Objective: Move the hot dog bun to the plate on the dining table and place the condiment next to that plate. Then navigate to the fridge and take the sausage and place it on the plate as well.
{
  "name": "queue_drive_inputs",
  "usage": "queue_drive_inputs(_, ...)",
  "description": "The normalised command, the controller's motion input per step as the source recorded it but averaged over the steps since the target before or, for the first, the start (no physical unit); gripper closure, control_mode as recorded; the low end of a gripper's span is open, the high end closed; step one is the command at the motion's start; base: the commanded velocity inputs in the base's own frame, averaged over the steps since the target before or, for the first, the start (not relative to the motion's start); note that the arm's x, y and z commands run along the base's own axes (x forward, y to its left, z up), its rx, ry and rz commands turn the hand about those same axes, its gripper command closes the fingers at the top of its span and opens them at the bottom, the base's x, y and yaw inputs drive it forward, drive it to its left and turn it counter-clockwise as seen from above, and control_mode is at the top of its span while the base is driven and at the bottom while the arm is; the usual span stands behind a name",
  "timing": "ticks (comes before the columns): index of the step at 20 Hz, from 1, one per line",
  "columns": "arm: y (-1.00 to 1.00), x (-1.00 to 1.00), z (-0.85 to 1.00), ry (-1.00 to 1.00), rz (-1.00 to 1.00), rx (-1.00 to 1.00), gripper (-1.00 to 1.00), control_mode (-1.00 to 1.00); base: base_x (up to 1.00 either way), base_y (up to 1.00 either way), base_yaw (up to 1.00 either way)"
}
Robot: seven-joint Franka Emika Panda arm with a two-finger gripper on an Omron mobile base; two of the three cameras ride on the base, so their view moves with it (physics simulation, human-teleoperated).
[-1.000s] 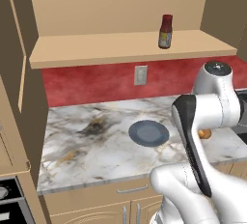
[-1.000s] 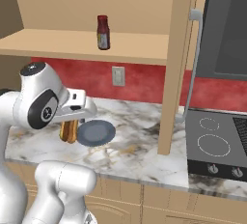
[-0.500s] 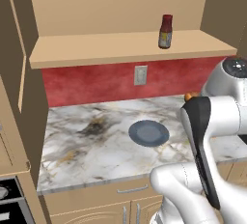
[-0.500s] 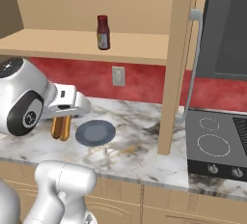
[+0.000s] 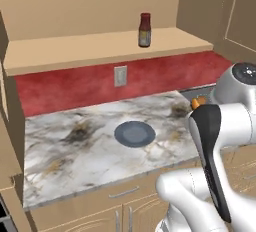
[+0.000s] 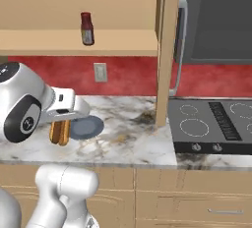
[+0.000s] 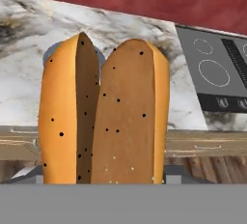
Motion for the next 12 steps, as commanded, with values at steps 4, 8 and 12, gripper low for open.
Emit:
queue_drive_inputs(4,0.0,0.0,0.0,0.0,0.0,0.0,1.0,1.0,-0.63,0.12,-0.82)
queue_drive_inputs(8,0.0,0.0,0.0,0.0,0.0,0.0,1.0,1.0,-0.67,0.15,-0.81)
queue_drive_inputs(12,0.0,0.0,0.0,0.0,0.0,0.0,1.0,1.0,-0.82,0.14,-0.74)
